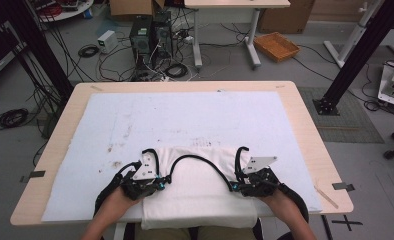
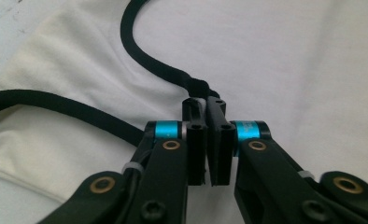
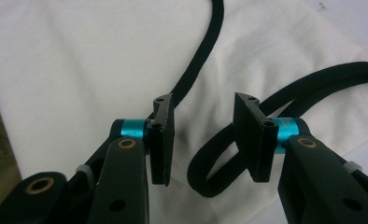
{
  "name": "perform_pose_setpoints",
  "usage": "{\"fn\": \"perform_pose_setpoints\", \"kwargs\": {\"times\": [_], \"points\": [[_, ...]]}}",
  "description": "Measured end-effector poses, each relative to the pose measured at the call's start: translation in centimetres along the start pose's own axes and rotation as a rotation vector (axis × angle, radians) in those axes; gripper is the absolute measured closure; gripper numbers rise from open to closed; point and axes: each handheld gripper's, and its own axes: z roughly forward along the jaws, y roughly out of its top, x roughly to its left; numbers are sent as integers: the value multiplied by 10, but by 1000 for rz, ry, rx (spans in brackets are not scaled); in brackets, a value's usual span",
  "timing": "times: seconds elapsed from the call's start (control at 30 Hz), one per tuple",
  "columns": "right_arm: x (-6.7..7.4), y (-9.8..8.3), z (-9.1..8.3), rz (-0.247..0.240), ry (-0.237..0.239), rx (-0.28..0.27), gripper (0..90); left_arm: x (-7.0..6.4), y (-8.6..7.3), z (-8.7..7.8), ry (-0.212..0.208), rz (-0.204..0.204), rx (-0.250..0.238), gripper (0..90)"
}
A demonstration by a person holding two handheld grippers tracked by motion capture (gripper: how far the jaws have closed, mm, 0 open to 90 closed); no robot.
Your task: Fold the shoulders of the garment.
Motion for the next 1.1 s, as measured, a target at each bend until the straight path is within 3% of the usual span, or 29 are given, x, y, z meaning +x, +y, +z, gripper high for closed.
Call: {"fn": "perform_pose_setpoints", "kwargs": {"times": [0.13, 0.27, 0.37, 0.4, 0.43, 0.47, 0.5, 0.57, 0.6, 0.63, 0.7, 0.77, 0.83, 0.93, 0.97, 1.03, 1.07, 1.1], "points": [[1, -1, -4, 5, -3, -12, 597, 0, 2, -15, -84, 12, -36, 875], [3, 0, -11, 9, 5, -20, 610, 1, 2, -28, -122, 13, -30, 874], [4, 1, -14, 4, 8, -23, 637, 1, 1, -28, -121, 5, -30, 865], [4, 0, -11, -2, 7, -8, 650, 4, 0, -24, -104, -29, -46, 790], [4, -1, -7, 2, 7, 12, 655, 4, 0, -24, -104, -29, -46, 661], [4, -1, -7, 2, 7, 12, 655, 6, 0, -21, -92, -59, -45, 661], [2, -3, -2, -2, 2, 31, 663, 7, 0, -19, -76, -68, -39, 586], [-1, -8, 0, 9, 0, 28, 795, 12, 1, -20, -19, -108, -86, 502], [-1, -8, -2, 6, 2, 37, 849, 15, 0, -21, 3, -128, -112, 496], [-1, -8, -2, 6, 2, 37, 849, 15, 0, -21, 3, -128, -112, 496], [1, -9, -7, -5, 20, 62, 867, 25, -1, -28, 61, -188, -174, 476], [2, -8, -12, -11, 16, 49, 859, 30, -3, -30, 80, -215, -198, 470], [0, -7, -16, 7, 6, 12, 719, 34, -4, -29, 89, -221, -199, 447], [-8, -5, -20, 56, -17, -32, 564, 38, -2, -28, 89, -222, -160, 422], [-8, -5, -20, 56, -17, -32, 564, 38, -2, -28, 89, -222, -160, 395], [-17, -2, -22, 59, -70, -24, 385, 43, 1, -27, 100, -225, -121, 366], [-17, -2, -22, 59, -70, -24, 385, 43, 1, -27, 100, -225, -121, 351], [-25, 0, -23, 56, -104, -18, 310, 44, 2, -27, 107, -227, -111, 327]]}}
